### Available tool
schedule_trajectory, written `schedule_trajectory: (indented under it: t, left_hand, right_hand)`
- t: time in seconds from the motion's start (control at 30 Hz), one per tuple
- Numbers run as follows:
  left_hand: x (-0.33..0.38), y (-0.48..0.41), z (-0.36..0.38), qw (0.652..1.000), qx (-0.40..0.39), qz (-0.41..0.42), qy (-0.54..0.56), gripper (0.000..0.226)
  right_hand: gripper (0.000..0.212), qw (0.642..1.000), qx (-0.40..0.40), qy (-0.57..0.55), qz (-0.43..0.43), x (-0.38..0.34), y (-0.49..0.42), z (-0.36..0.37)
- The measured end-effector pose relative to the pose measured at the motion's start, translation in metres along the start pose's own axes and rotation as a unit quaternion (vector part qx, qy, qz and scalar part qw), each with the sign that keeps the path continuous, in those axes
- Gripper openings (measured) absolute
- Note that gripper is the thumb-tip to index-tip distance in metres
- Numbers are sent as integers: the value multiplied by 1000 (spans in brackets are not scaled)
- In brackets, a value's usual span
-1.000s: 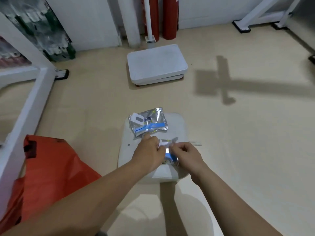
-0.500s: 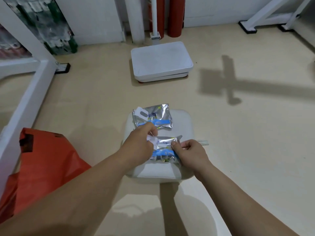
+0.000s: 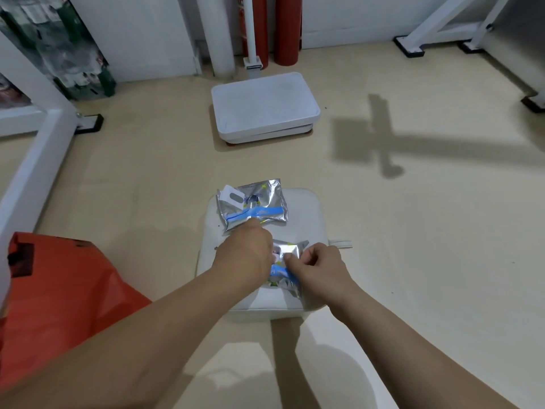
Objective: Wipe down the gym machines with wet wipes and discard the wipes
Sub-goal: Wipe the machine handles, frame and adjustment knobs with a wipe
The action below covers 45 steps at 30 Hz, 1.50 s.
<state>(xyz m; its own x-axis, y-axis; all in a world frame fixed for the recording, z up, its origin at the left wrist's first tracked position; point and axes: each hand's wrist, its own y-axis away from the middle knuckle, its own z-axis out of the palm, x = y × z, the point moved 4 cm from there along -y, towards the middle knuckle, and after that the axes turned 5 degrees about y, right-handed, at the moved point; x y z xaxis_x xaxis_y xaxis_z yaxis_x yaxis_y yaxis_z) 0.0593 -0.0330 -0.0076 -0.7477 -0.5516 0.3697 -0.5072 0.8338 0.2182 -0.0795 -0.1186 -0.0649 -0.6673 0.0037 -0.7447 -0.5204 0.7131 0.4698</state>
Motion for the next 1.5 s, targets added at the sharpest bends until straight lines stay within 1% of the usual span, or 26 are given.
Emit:
schedule_trajectory:
  t: [0.07,0.13,0.2,0.23,0.3,0.4,0.47,0.57,0.63,0.67,0.73,0.83,0.9,0.97,1.0,1.03,1.1,1.13,1.2,1.23,1.27,1.3,1.33,1.37,1.43,1.5]
  left_hand:
    - [-1,-1,2,999,-6,-33,25,11]
    - [1,-1,7,998,-36,-57,15,12]
    - [4,0,13,997,-59,-50,-21,14]
    - [6,0,16,997,-59,-40,-33,13]
    - [6,2,18,997,-61,-24,-35,16]
    - [0,-1,19,995,-97,-11,-10,23]
    - [-2,-2,13,993,-109,-31,31,27]
    - [-1,0,4,988,-124,-41,80,24]
    - [-7,1,-1,978,-124,-60,155,19]
    - [-13,0,-2,967,-127,-81,207,16]
    - [-26,0,-1,935,-147,-122,299,22]
    - [-34,-1,-1,891,-159,-142,401,31]
    - [-37,-3,-3,853,-146,-166,473,29]
    - [-39,-5,-8,807,-113,-200,544,26]
    - [-39,-5,-11,792,-95,-212,565,26]
    - [-39,-6,-15,801,-78,-213,554,26]
    - [-36,-7,-17,857,-51,-183,478,29]
    - [-34,-7,-17,880,-41,-166,444,33]
    - [-29,-7,-19,909,-12,-130,395,41]
    - [-25,-8,-21,933,3,-96,347,44]
    - [-22,-9,-20,958,3,-62,280,47]
    - [-19,-9,-18,975,-5,-35,219,51]
    - [-16,-9,-14,984,-14,-18,176,51]
    - [-15,-9,-9,990,-21,-13,140,47]
    - [-9,-10,-4,997,-13,7,74,28]
    - [-4,-12,-3,998,14,35,53,16]
  right_hand:
    - [31,998,9,34,-51,-2,0,2]
    - [33,995,-19,45,-89,-4,2,3]
    - [55,990,-72,61,-101,-7,4,3]
    - [66,988,-85,75,-102,-6,3,3]
    - [73,986,-74,96,-112,-5,2,2]
    - [72,984,-49,108,-131,-6,3,3]
    - [69,984,-43,107,-133,-5,3,3]
    - [65,982,-34,133,-132,-4,1,5]
    - [63,981,-30,142,-130,-5,0,5]
    - [63,981,-30,142,-129,-4,0,6]
    - [64,981,-34,146,-123,-3,-2,5]
    - [64,982,-43,141,-116,-2,-4,6]
    - [62,985,-49,121,-109,-1,-5,6]
    - [60,988,-52,103,-105,-1,-4,7]
    - [59,988,-53,102,-103,-1,-4,7]
    - [59,988,-54,102,-102,0,-4,6]
    - [60,989,-54,99,-99,0,-5,6]
    - [61,989,-55,96,-98,0,-5,6]
    - [57,990,-58,92,-95,0,-6,6]
    - [54,990,-58,90,-94,0,-6,6]
    - [51,990,-57,90,-96,-1,-7,6]
    - [51,990,-57,90,-97,-1,-7,7]
    - [52,990,-56,90,-97,0,-7,7]
    - [54,990,-55,89,-97,0,-7,7]
    - [54,990,-51,90,-100,1,-8,8]
    - [56,990,-51,86,-101,0,-7,8]
